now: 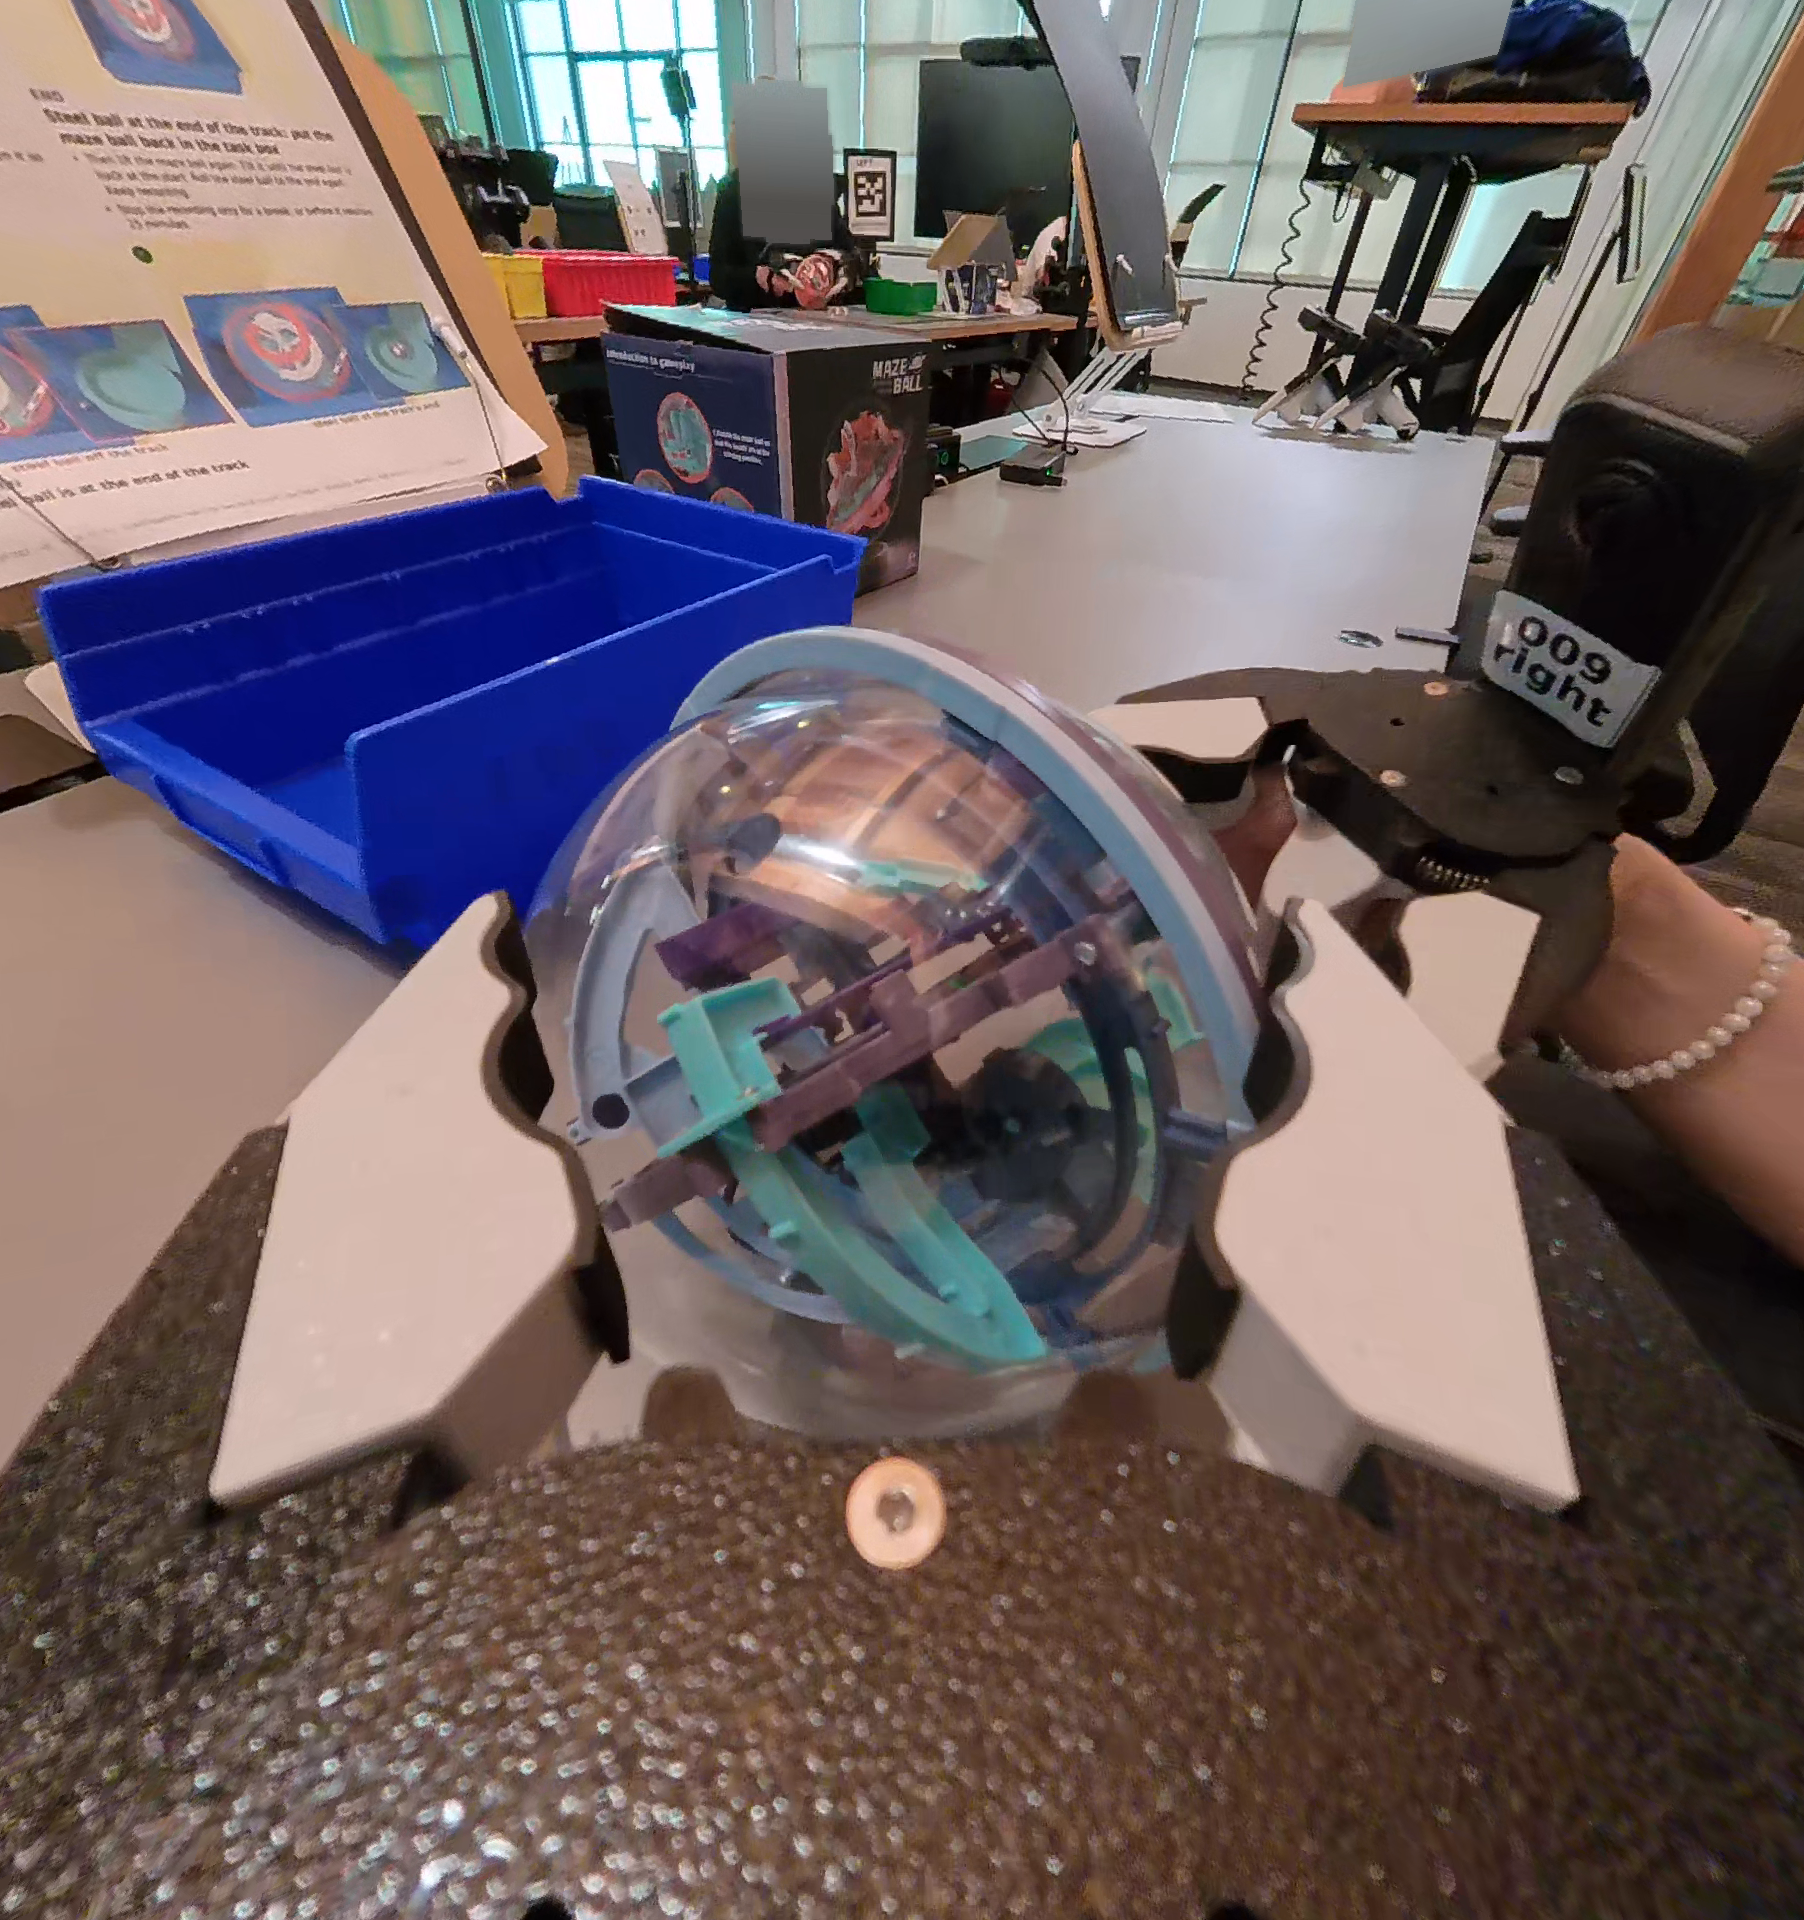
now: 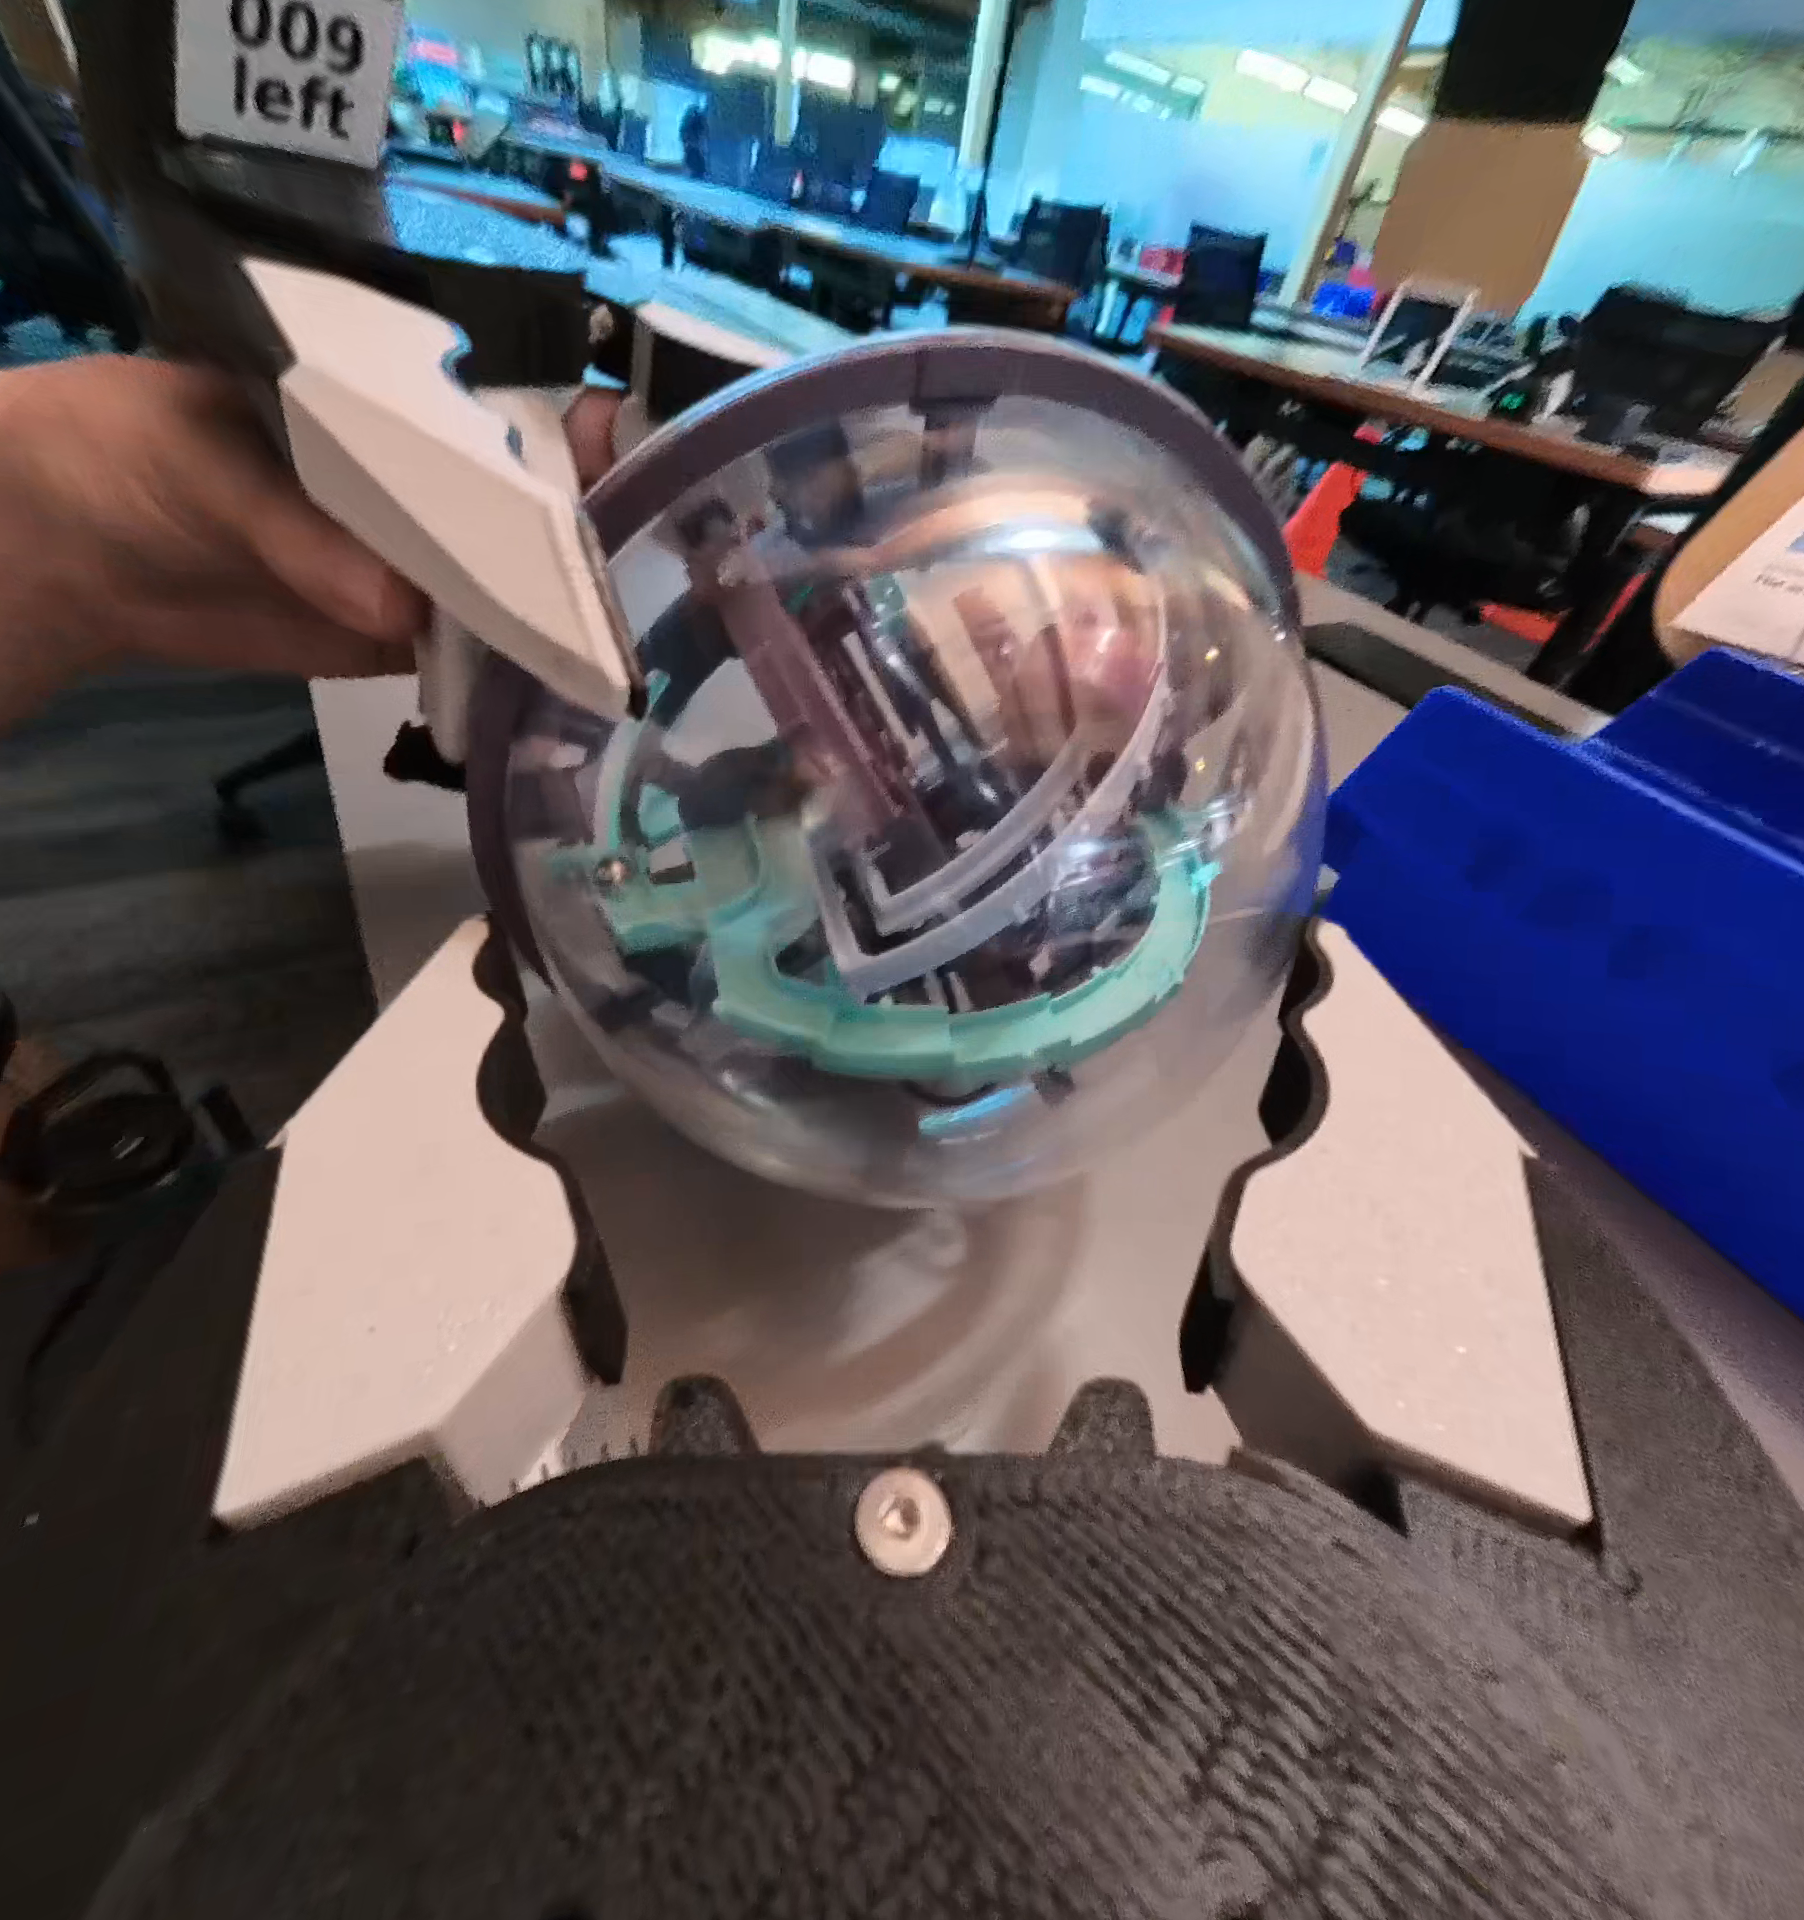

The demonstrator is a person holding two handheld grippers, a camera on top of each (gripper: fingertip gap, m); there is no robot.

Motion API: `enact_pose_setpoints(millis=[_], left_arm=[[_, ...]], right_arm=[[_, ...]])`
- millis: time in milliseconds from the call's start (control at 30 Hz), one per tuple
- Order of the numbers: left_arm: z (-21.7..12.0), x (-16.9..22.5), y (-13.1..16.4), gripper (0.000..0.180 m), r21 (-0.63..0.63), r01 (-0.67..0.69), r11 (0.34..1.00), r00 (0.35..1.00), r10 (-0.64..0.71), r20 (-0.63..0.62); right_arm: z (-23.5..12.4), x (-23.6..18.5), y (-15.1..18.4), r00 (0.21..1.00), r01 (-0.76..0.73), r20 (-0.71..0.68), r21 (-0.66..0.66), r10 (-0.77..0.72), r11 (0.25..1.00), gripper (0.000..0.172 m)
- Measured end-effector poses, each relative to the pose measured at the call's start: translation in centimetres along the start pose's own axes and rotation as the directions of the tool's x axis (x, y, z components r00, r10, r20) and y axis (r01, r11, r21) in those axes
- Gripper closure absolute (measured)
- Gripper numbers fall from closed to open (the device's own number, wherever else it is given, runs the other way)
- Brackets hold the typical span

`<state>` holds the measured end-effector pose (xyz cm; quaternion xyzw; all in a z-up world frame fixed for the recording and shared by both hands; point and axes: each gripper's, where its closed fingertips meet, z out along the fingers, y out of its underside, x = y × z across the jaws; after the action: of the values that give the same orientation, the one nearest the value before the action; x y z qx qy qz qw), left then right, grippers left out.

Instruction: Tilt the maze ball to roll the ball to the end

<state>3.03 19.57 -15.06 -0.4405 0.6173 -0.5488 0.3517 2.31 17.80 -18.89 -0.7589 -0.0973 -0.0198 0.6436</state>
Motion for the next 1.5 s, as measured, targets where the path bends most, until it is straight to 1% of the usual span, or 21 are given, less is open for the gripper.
enact_pose_setpoints(millis=[33,100,200,300,367,400,467,500,567,667,800,1000,1167,1367,1500], left_arm=[[0.1,0.1,0.0,0.046,0.002,-0.002,1.000,1.000,0.002,-0.001],[0.1,0.0,-0.1,0.046,0.010,0.004,1.000,1.000,-0.004,-0.001],[0.0,-0.1,-0.2,0.046,0.047,0.023,0.999,0.999,-0.022,-0.024],[-0.7,0.0,-0.6,0.045,0.113,0.079,0.991,0.994,-0.069,-0.087],[-1.3,0.1,-0.7,0.044,0.133,0.104,0.986,0.987,-0.086,-0.136],[-1.5,-0.1,-0.4,0.044,0.124,0.091,0.988,0.988,-0.074,-0.136],[-1.7,-0.5,0.7,0.042,0.075,0.011,0.997,0.994,-0.003,-0.106],[-1.7,-0.6,1.2,0.038,0.047,-0.025,0.999,0.995,0.029,-0.098],[-1.7,-0.9,1.8,0.035,0.018,-0.054,0.998,0.995,0.055,-0.080],[-1.8,-1.1,1.4,0.036,0.031,0.007,1.000,0.995,-0.004,-0.095],[-1.8,-1.7,0.3,0.036,0.104,0.143,0.984,0.986,-0.133,-0.104],[-2.2,-1.7,0.5,0.036,0.082,0.174,0.981,0.979,-0.164,-0.120],[-2.1,-1.8,0.5,0.037,0.069,0.263,0.962,0.958,-0.253,-0.132],[-1.7,-1.4,0.5,0.037,0.039,0.238,0.971,0.967,-0.233,-0.102],[-1.6,-0.9,0.4,0.037,0.007,0.177,0.984,0.981,-0.176,-0.080]], right_arm=[[0.1,0.2,0.0,1.000,0.014,-0.015,0.014,-0.014,1.000,0.033],[0.3,0.3,0.3,0.998,0.061,-0.029,0.018,-0.060,0.998,0.031],[0.3,0.3,0.5,0.998,0.060,-0.028,0.006,-0.060,0.998,0.033],[0.3,0.2,0.6,0.999,0.048,-0.026,-0.005,-0.048,0.999,0.034],[0.4,0.1,0.6,0.999,0.043,-0.023,-0.007,-0.043,0.999,0.035],[0.4,0.0,0.6,0.999,0.034,-0.022,-0.007,-0.034,0.999,0.035],[0.7,-0.1,0.5,0.999,0.022,-0.025,-0.003,-0.022,1.000,0.037],[0.9,-0.2,0.4,0.999,0.019,-0.029,0.002,-0.019,1.000,0.037],[1.2,-0.3,0.2,0.999,0.021,-0.039,0.006,-0.020,1.000,0.038],[1.3,-0.5,0.7,0.999,0.016,-0.036,-0.032,-0.017,0.999,0.039],[1.7,-0.9,1.7,1.000,-0.009,-0.030,-0.096,0.006,0.995,0.042],[1.7,-1.2,1.5,1.000,-0.005,-0.030,-0.117,0.001,0.993,0.042],[1.4,-1.5,1.2,0.997,-0.070,-0.020,-0.128,0.068,0.989,0.042],[1.3,-1.5,1.6,0.997,-0.080,-0.025,-0.154,0.077,0.985,0.040],[1.0,-1.8,2.3,0.996,-0.086,-0.006,-0.200,0.086,0.976,0.043]])
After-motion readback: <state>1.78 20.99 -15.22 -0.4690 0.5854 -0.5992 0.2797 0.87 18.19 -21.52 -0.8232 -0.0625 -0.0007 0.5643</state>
